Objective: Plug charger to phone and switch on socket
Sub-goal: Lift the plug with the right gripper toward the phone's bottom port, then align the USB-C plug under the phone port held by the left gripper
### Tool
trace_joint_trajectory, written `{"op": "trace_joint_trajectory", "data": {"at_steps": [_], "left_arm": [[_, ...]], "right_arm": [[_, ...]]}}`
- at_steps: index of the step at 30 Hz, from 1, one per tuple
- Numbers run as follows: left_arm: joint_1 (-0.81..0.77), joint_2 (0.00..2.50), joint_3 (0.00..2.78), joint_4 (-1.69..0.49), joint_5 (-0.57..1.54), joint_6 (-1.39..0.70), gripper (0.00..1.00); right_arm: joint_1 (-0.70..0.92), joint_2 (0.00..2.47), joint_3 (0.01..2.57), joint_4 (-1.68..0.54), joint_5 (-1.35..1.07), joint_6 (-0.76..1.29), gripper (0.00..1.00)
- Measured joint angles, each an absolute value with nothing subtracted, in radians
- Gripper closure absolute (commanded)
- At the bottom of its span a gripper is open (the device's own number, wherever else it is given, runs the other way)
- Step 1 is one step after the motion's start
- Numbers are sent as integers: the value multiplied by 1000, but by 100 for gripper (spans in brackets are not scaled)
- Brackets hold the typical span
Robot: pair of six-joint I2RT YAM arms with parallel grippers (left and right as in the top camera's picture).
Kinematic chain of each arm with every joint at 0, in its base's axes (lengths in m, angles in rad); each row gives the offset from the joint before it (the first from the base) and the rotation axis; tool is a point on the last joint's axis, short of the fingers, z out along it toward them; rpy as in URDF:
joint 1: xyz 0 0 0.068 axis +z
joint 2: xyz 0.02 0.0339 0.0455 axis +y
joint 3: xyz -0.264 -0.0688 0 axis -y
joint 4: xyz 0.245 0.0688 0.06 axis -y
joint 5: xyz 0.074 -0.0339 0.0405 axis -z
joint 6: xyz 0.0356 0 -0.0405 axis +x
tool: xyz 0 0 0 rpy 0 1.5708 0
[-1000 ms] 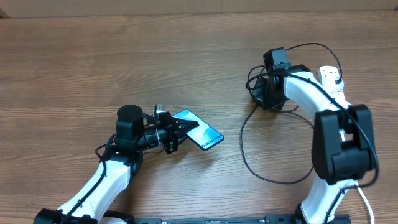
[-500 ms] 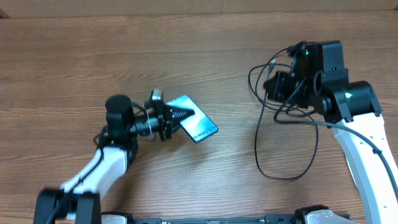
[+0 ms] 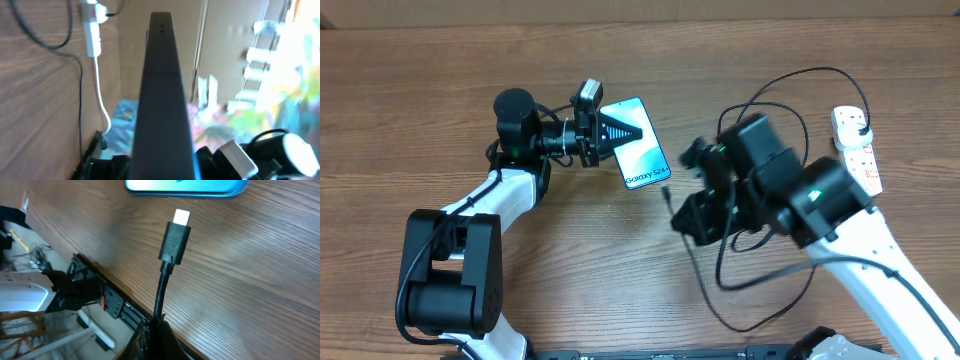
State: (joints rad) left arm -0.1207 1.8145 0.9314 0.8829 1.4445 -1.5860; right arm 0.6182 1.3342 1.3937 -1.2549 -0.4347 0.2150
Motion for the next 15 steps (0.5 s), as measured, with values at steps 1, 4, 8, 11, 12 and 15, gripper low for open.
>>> {"op": "trace_joint_trajectory", "data": {"at_steps": [1, 4, 8, 11, 12, 15], "left_arm": [[-123, 1814, 934, 903, 1453, -1585, 96], [-128, 1814, 938, 932, 1490, -1585, 96], [-130, 1814, 938, 932, 1516, -1589, 96], [-130, 1814, 938, 932, 1516, -1599, 96], [-130, 1814, 938, 933, 1515, -1605, 96], [-130, 1814, 939, 933, 1510, -1636, 96]], "right_arm": [[654, 1334, 1394, -1240, -405, 244, 96], [713, 1334, 1394, -1207, -352, 290, 96], [777, 1334, 1394, -1191, -260, 379, 96], [788, 1334, 1394, -1205, -210, 442, 96], [788, 1334, 1394, -1206, -199, 456, 96], [788, 1334, 1394, -1207, -179, 489, 96]]}}
